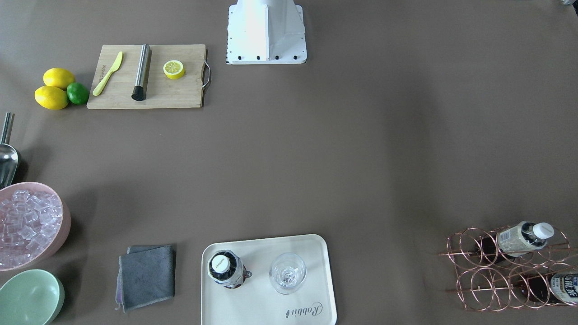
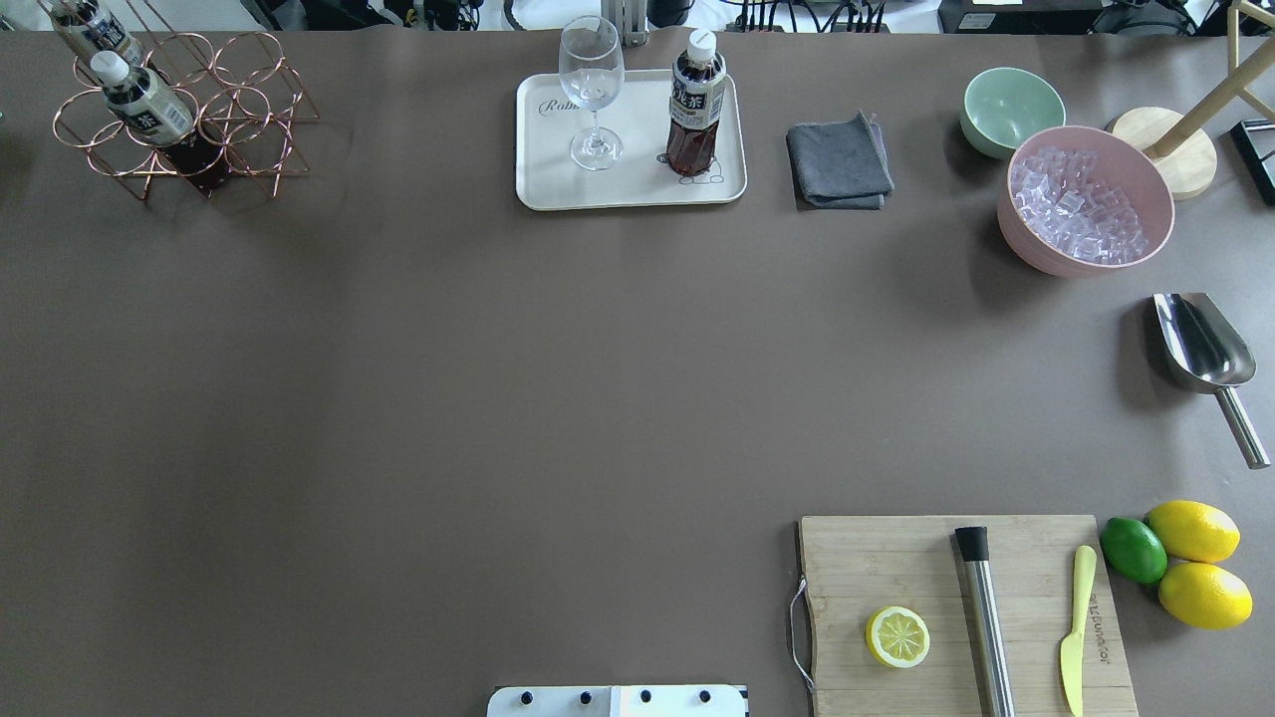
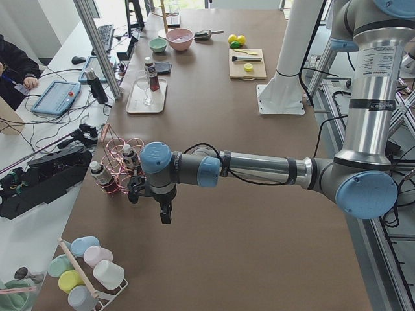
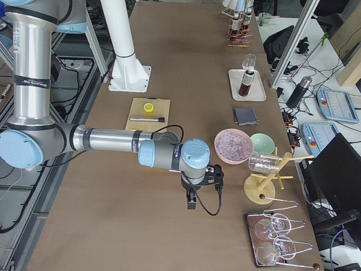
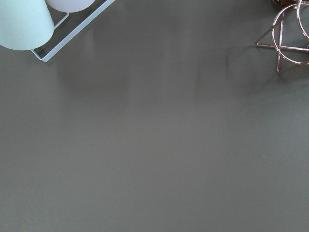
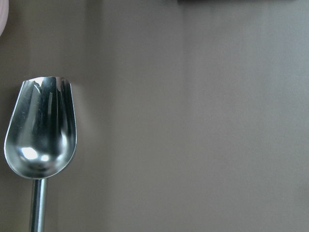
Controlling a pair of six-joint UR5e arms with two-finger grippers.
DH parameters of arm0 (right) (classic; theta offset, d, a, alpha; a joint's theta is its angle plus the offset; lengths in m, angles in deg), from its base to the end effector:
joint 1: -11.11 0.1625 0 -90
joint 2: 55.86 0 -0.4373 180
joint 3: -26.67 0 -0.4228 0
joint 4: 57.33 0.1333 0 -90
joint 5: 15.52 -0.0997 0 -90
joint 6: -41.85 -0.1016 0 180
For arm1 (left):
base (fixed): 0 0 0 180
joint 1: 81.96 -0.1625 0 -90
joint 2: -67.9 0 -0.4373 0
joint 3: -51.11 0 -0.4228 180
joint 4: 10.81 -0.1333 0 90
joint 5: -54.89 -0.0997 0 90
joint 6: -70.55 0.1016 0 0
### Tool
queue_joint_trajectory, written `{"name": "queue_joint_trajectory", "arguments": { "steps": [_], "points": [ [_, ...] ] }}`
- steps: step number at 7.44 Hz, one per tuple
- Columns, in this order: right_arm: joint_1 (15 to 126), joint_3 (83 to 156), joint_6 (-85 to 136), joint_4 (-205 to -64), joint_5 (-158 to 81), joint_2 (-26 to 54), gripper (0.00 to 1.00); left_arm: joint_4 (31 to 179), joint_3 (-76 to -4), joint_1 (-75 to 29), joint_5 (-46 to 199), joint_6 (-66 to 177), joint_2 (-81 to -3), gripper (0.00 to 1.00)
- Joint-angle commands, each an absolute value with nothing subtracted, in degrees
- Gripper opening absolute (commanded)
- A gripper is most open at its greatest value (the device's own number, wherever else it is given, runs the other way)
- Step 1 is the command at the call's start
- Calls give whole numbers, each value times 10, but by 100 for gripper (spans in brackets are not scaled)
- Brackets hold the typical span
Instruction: Take tea from basket to plate
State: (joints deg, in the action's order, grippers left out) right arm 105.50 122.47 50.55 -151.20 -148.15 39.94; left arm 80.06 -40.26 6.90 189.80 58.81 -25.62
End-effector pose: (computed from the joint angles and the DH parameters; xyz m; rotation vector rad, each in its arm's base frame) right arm 0.1005 -0.4667 0.6789 0.0208 -0.7463 -0.0466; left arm -0.0505 -0.5556 0.6245 0.0069 0.7895 -0.1359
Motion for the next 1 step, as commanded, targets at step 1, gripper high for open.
{"name": "queue_joint_trajectory", "arguments": {
  "steps": [1],
  "points": [
    [1054,1224,506,-1512,-1481,399,100,801,-406,69,1898,580,-256,97]
  ]
}}
